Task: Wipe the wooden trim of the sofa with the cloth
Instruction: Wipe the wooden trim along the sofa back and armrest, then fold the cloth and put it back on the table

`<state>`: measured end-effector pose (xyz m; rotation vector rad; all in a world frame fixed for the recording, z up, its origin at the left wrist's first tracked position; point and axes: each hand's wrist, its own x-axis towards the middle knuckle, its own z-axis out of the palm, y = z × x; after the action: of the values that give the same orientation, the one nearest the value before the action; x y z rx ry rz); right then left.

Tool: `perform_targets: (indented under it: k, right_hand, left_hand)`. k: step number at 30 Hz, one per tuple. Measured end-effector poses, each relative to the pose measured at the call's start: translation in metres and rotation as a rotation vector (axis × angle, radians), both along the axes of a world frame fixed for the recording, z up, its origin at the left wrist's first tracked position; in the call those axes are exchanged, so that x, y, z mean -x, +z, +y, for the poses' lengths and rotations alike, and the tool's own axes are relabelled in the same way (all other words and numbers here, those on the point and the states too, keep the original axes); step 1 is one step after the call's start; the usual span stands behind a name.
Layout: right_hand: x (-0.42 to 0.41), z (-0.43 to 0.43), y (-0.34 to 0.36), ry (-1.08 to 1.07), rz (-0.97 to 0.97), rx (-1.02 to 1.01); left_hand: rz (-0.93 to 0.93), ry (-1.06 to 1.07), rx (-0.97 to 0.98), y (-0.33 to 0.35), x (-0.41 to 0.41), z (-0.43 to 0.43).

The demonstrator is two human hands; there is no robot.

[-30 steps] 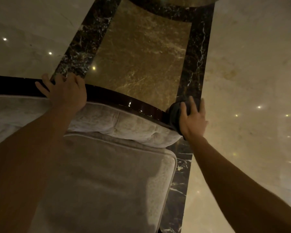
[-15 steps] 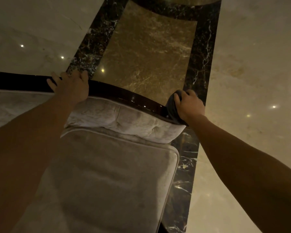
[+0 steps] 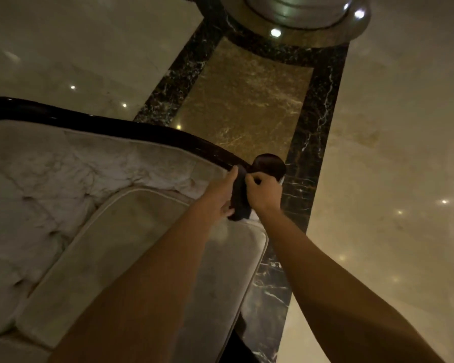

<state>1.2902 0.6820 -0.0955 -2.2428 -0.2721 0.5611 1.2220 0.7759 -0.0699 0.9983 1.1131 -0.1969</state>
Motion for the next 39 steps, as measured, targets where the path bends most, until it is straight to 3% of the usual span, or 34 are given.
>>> perform_targets:
  k: [4, 10, 17, 23, 27, 31, 39]
  right_hand:
    - [0.059, -0.009, 0.016, 0.027, 0.175, -0.101]
    - [0.154, -0.018, 0.055, 0.241, 0.325, -0.261]
    - [0.312, -0.058, 0.096, 0.522, 0.508, -0.355]
    - [0.463, -0.103, 0.125, 0.785, 0.657, -0.267]
    - [0.552, -0.126, 0.145, 0.937, 0.770, -0.137]
    - [0.621, -0.135, 0.151, 1.209, 0.745, 0.124]
    - [0.765, -0.142, 0.147, 2.093, 0.462, 0.716]
  left_hand:
    - [-0.017, 0.134, 0.180, -0.001, 0.076, -0.018]
    - [-0.074, 0.301, 0.145, 0.014, 0.204, -0.037]
    - [-0.145, 0.670, -0.078, 0.048, 0.372, -0.106]
    - [-0.108, 1.094, -0.287, 0.078, 0.538, -0.193]
    - [-0.101, 1.360, -0.406, 0.094, 0.627, -0.252]
    - [-0.176, 1.556, -0.495, 0.106, 0.691, -0.302]
    - [-0.040, 1.889, -0.555, 0.110, 0.797, -0.397]
